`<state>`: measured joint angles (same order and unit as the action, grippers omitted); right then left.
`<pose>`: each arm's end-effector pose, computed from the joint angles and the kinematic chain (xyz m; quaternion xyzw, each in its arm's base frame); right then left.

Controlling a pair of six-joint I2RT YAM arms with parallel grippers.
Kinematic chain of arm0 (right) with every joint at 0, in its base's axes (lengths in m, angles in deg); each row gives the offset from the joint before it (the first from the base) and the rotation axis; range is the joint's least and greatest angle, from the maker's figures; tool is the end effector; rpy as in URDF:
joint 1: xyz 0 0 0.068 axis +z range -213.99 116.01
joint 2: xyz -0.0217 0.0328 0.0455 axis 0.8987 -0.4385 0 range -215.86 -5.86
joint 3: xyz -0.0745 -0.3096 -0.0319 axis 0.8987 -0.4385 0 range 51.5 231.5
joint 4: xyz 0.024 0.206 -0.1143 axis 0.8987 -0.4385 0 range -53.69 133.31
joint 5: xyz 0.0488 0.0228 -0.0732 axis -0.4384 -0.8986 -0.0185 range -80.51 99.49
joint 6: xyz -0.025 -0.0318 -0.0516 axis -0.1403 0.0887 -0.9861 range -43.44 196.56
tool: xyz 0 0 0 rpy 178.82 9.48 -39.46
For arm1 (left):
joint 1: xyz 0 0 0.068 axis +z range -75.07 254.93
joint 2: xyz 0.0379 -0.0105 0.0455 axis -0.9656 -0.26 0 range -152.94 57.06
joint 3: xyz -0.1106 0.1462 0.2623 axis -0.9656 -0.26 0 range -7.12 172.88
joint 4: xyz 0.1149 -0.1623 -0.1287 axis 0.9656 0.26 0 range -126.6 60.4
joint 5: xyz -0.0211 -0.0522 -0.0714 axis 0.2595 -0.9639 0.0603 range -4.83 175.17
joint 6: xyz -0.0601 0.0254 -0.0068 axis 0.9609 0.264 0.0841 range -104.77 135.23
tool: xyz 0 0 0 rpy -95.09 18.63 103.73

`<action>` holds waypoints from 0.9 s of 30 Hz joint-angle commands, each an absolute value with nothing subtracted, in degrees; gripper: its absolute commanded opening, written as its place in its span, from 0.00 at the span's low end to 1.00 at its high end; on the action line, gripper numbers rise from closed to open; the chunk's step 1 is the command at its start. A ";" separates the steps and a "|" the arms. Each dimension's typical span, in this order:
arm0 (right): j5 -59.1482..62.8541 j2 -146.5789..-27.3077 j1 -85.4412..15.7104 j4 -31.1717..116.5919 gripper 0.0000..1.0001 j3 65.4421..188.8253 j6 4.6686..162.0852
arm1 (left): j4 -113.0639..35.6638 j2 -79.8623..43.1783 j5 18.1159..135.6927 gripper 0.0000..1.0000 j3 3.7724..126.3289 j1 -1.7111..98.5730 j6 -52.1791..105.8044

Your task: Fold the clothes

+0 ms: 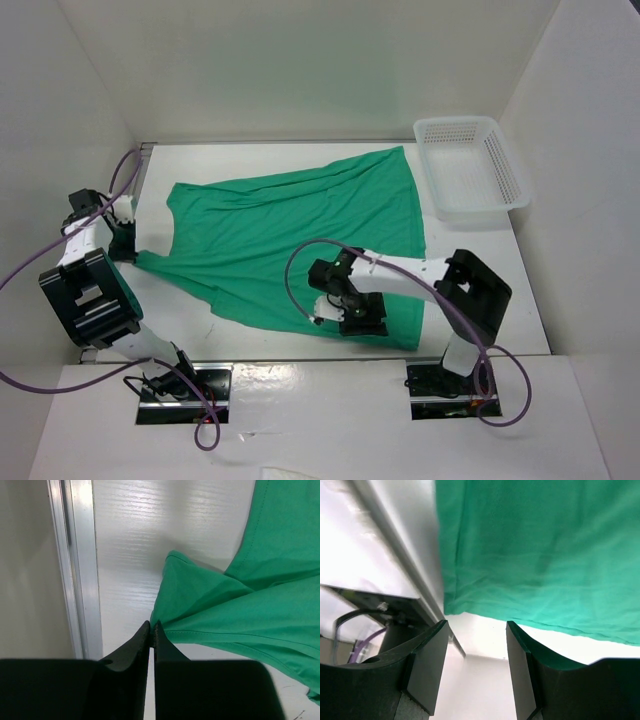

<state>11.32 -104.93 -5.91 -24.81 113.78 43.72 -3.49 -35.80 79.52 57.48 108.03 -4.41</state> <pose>0.1325 0.2096 0.2180 0.7081 -0.6939 0.0438 0.1231 0.2681 0.1686 0.2650 -0.1013 0.9625 0.0669 0.2424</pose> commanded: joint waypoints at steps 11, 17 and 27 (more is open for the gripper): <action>4.57 -96.20 -31.18 -7.61 0.77 138.84 50.70 | 2.08 -24.23 70.32 0.80 63.80 105.27 -5.17; 8.26 -106.40 -38.49 -0.73 0.73 145.18 60.91 | -1.52 -28.18 73.46 0.83 66.36 93.76 0.12; 5.36 -113.62 -41.32 -2.30 0.71 146.43 62.77 | -5.57 -37.05 77.17 0.83 67.41 83.64 3.72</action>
<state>6.40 -114.37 -41.75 -3.81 145.67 61.58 -3.58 -35.18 76.39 65.98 84.45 1.61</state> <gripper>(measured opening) 0.712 0.831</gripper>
